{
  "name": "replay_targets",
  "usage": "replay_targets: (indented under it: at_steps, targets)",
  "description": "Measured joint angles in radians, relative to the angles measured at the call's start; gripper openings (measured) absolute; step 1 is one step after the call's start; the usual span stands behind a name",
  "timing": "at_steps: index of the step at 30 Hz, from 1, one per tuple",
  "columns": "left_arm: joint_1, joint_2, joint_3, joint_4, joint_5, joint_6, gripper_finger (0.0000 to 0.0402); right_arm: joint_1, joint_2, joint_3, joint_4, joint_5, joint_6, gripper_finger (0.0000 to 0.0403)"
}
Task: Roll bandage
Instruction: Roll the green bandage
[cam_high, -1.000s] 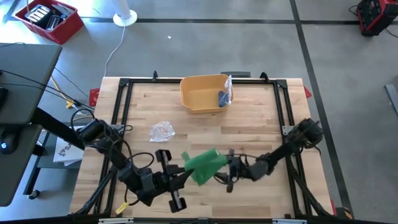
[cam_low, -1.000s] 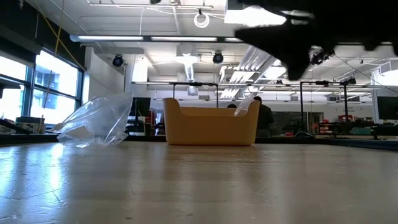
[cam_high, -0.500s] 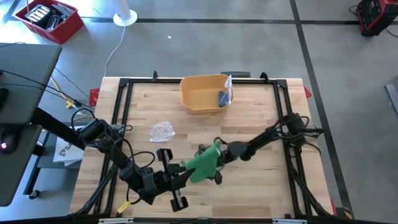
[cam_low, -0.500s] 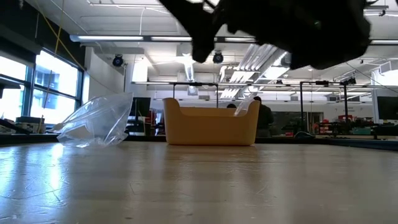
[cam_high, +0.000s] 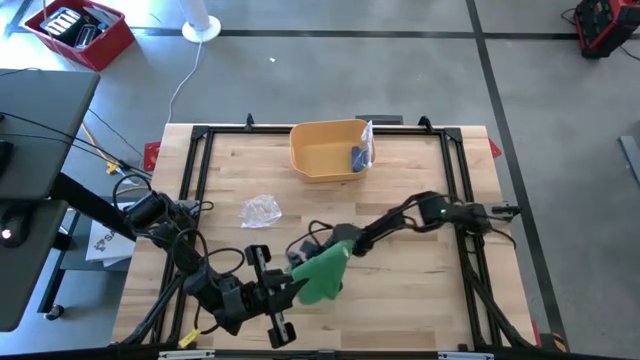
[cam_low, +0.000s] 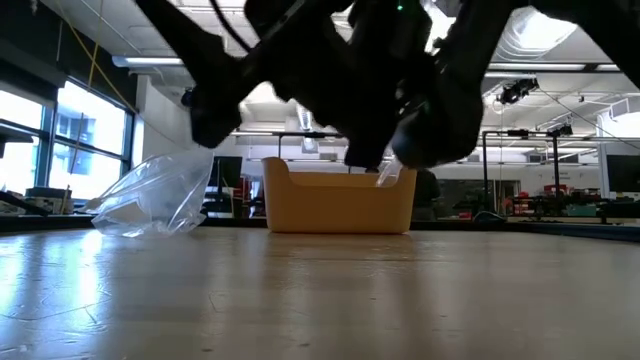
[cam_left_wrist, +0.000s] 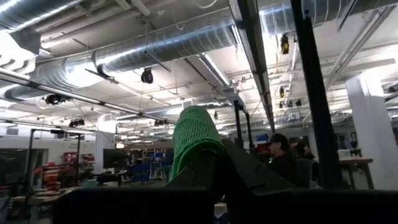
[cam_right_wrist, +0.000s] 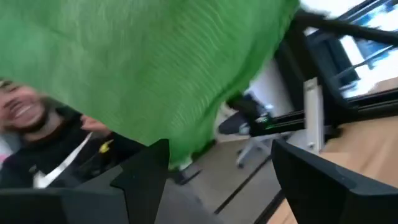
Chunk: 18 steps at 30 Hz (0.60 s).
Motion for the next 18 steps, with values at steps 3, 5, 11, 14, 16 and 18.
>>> replay_targets:
  at_steps: [3, 5, 11, 14, 16, 18]
  targets:
    - [-0.007, 0.000, 0.000, 0.003, -0.020, 0.023, 0.0005, -0.005, 0.062, 0.067, 0.108, -0.041, 0.046, 0.0275]
    - [-0.009, 0.000, 0.000, 0.004, -0.027, 0.036, 0.0005, -0.010, 0.079, 0.090, 0.137, -0.042, 0.056, 0.0275]
    - [-0.019, -0.005, -0.001, 0.000, -0.037, 0.040, 0.0005, -0.013, 0.081, 0.097, 0.137, -0.006, 0.047, 0.0267]
    - [-0.023, -0.005, -0.001, -0.002, -0.037, 0.053, 0.0005, -0.010, 0.081, 0.112, 0.137, 0.000, 0.048, 0.0250]
    - [-0.027, -0.005, -0.001, 0.000, -0.037, 0.063, 0.0005, -0.007, 0.081, 0.125, 0.137, 0.000, 0.047, 0.0236]
    - [-0.027, -0.006, -0.001, -0.001, -0.037, 0.063, 0.0005, -0.005, 0.081, 0.135, 0.137, 0.000, 0.047, 0.0218]
